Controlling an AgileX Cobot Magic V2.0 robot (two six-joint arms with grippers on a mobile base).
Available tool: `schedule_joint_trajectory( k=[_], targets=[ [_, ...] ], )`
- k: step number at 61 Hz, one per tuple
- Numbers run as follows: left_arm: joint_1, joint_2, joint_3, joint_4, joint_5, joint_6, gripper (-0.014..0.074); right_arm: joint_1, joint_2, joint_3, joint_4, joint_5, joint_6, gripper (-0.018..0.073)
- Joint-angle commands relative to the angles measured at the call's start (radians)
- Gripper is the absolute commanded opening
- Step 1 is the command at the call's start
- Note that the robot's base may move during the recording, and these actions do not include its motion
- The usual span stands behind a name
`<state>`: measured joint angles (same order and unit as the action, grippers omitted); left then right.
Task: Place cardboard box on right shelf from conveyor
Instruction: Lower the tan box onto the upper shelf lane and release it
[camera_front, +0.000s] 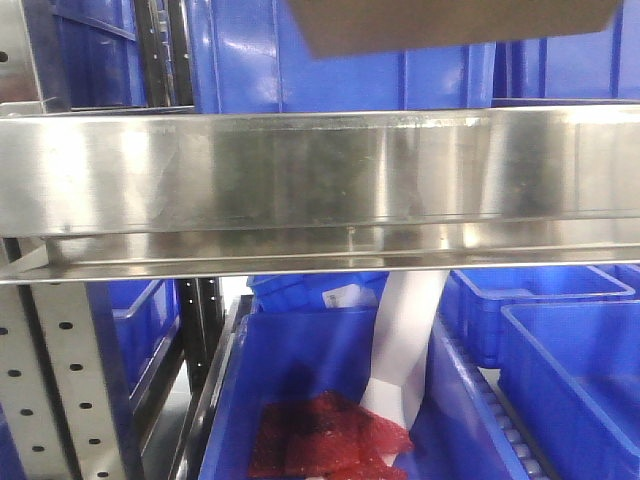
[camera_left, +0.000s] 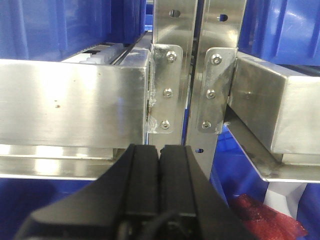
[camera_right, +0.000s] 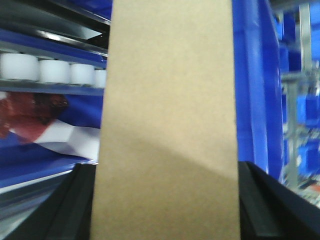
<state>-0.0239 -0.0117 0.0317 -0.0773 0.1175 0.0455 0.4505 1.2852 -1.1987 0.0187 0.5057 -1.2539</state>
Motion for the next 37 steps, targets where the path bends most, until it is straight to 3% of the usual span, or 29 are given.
schedule_joint_trajectory(
  k=[1, 14, 29, 37],
  targets=[
    [0.002, -0.015, 0.009, -0.006, -0.087, 0.0, -0.0116, -0.003, 0.026, -0.04, 0.016, -0.163, -0.04, 0.0141],
    [0.002, -0.015, 0.009, -0.006, -0.087, 0.0, -0.0116, -0.014, 0.14, -0.04, 0.016, -0.26, -0.04, 0.0141],
    [0.002, -0.015, 0.009, -0.006, -0.087, 0.0, -0.0116, -0.039, 0.201, -0.04, 0.016, -0.264, -0.039, 0.015],
    [0.002, -0.015, 0.009, -0.006, -0.087, 0.0, -0.0116, -0.039, 0.201, -0.04, 0.018, -0.263, -0.025, 0.0299]
  ],
)
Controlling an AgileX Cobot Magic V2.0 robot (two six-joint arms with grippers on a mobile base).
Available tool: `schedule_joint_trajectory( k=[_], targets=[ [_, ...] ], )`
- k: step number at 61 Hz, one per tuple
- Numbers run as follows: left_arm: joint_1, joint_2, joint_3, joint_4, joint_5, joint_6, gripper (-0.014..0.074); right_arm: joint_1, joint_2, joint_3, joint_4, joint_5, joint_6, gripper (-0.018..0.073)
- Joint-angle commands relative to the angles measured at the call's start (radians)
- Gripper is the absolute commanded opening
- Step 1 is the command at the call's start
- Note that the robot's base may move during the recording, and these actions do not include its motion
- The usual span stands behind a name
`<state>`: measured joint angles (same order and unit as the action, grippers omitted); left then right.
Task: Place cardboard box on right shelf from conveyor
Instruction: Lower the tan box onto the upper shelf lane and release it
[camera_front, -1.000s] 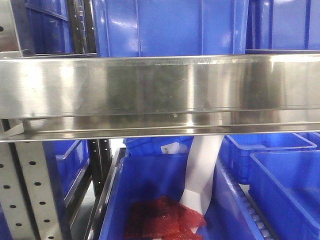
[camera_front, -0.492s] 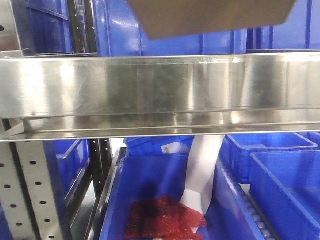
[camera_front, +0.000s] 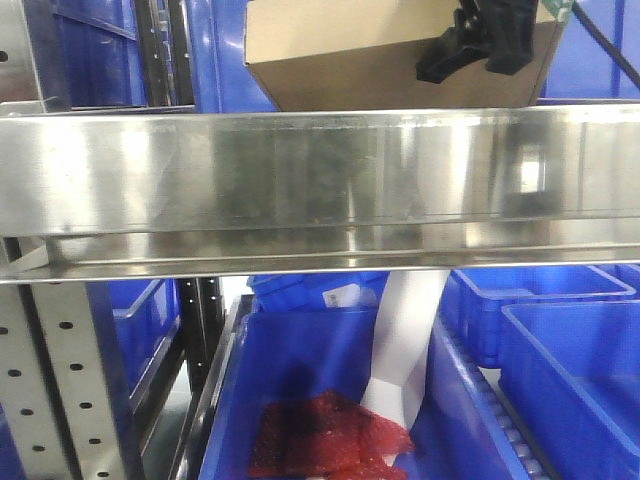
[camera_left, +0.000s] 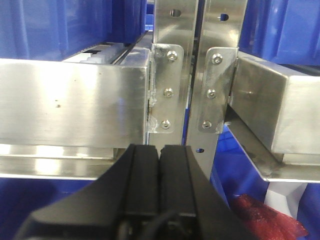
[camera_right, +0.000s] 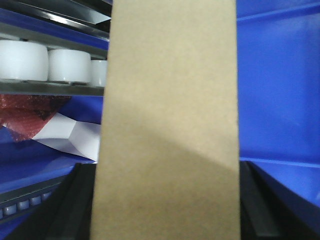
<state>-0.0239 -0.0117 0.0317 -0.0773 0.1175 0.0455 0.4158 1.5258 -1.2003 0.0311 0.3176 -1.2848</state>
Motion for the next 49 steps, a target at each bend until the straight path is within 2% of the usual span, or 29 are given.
schedule_joint_trajectory(
  k=[1, 9, 10, 23, 33, 42, 49],
  targets=[
    [0.002, -0.015, 0.009, -0.006, -0.087, 0.0, -0.0116, -0.004, -0.039, -0.039, 0.005, -0.075, 0.011, 0.0328],
    [0.002, -0.015, 0.009, -0.006, -0.087, 0.0, -0.0116, -0.004, -0.039, -0.039, 0.006, -0.074, 0.066, 0.0644],
    [0.002, -0.015, 0.009, -0.006, -0.087, 0.0, -0.0116, -0.004, -0.041, -0.039, 0.006, -0.073, 0.07, 0.0651],
    [0.002, -0.015, 0.009, -0.006, -0.087, 0.0, -0.0116, -0.001, -0.075, -0.039, 0.028, -0.033, 0.105, 0.063],
    [0.002, -0.015, 0.009, -0.006, -0.087, 0.0, -0.0116, -0.001, -0.126, -0.039, 0.108, 0.049, 0.164, 0.063],
    [0.002, -0.015, 0.009, -0.006, -0.087, 0.0, -0.0116, -0.001, -0.173, -0.039, 0.175, 0.127, 0.285, 0.063],
    [0.002, -0.015, 0.009, -0.006, -0.087, 0.0, -0.0116, -0.001, -0.223, -0.034, 0.201, 0.168, 0.493, 0.0629]
  ],
)
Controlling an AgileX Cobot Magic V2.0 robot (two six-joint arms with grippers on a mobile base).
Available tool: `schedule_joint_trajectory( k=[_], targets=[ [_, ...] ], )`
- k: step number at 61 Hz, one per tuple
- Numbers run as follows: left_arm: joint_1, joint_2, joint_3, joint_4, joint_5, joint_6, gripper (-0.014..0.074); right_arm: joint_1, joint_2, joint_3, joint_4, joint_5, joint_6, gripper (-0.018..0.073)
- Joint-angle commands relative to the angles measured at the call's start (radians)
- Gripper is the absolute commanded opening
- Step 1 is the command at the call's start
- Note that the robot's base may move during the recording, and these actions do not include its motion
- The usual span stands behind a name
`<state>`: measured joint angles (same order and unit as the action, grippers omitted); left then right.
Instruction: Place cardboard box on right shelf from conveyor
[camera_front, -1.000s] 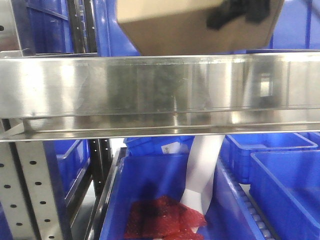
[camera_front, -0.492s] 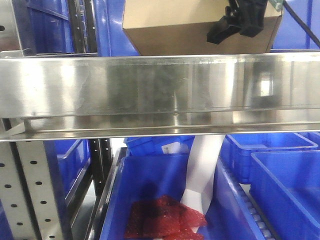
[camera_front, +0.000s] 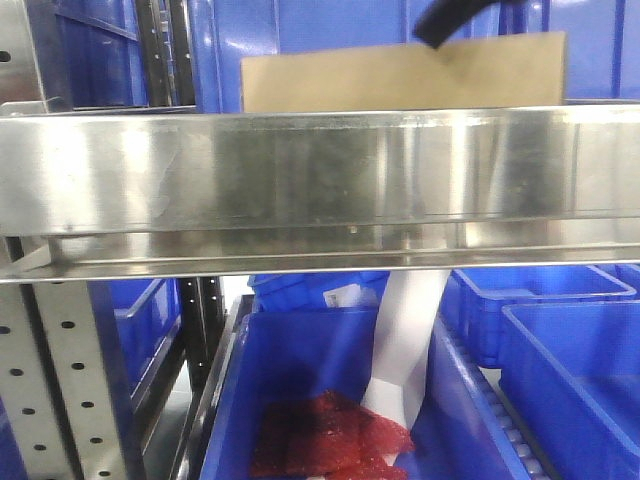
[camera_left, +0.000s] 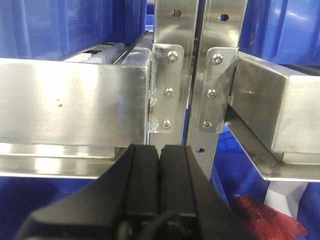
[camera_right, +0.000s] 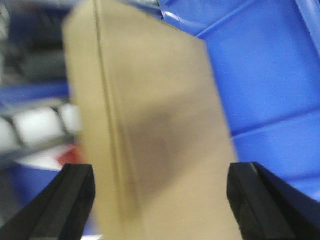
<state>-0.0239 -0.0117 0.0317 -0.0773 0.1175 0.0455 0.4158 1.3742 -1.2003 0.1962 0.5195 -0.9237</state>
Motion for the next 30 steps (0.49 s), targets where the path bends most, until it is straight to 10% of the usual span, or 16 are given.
schedule_joint_trajectory(
  k=[1, 15, 30],
  targets=[
    [0.002, -0.015, 0.009, -0.006, -0.087, 0.0, -0.0116, -0.001, -0.083, -0.03, 0.036, -0.034, 0.185, 0.0625],
    [0.002, -0.015, 0.009, -0.006, -0.087, 0.0, -0.0116, -0.001, -0.264, 0.106, 0.018, -0.137, 0.69, 0.0452],
    [0.002, -0.015, 0.009, -0.006, -0.087, 0.0, -0.0116, -0.001, -0.522, 0.358, -0.007, -0.308, 0.828, 0.0123]
  ],
)
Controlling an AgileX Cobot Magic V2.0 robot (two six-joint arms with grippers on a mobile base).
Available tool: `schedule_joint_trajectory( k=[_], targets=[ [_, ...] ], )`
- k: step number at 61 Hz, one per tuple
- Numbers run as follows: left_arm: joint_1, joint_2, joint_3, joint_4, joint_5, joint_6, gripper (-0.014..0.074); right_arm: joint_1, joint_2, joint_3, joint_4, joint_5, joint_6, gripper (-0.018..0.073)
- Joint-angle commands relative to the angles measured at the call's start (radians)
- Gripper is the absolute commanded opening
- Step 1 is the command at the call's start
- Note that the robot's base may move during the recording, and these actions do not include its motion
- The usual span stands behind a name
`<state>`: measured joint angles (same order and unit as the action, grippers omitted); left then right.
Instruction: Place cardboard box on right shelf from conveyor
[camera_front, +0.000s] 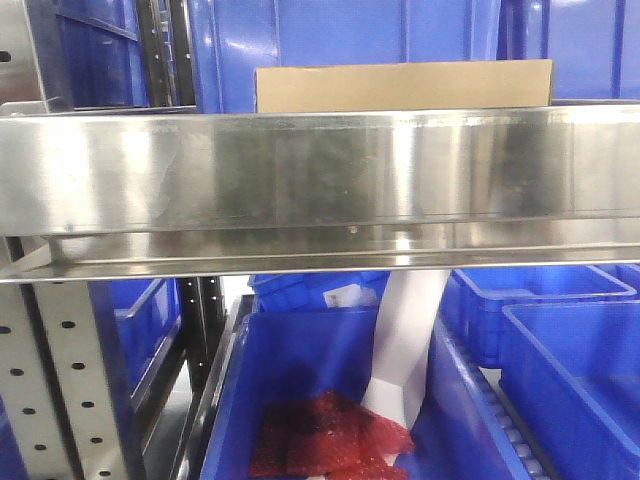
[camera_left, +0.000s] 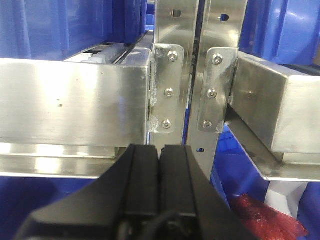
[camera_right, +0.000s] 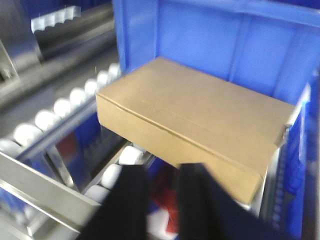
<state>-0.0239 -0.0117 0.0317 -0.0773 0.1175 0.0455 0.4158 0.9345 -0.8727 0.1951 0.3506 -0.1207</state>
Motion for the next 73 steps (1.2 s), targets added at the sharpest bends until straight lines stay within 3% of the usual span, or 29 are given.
schedule_joint_trajectory(
  k=[1, 4, 20, 61, 73],
  targets=[
    [0.002, -0.015, 0.009, -0.006, -0.087, 0.0, -0.0116, -0.001, -0.104, 0.05, -0.006, -0.151, 0.025, 0.01],
    [0.002, -0.015, 0.009, -0.006, -0.087, 0.0, -0.0116, -0.001, -0.152, 0.094, -0.006, -0.178, 0.025, 0.006],
    [0.002, -0.015, 0.009, -0.006, -0.087, 0.0, -0.0116, -0.001, -0.349, 0.225, -0.006, -0.228, 0.025, 0.0067],
    [0.002, -0.015, 0.009, -0.006, -0.087, 0.0, -0.0116, -0.002, -0.358, 0.232, -0.014, -0.227, 0.025, 0.0067],
    [0.002, -0.015, 0.009, -0.006, -0.087, 0.0, -0.0116, -0.084, -0.445, 0.316, -0.04, -0.245, 0.031, 0.0067]
  ],
)
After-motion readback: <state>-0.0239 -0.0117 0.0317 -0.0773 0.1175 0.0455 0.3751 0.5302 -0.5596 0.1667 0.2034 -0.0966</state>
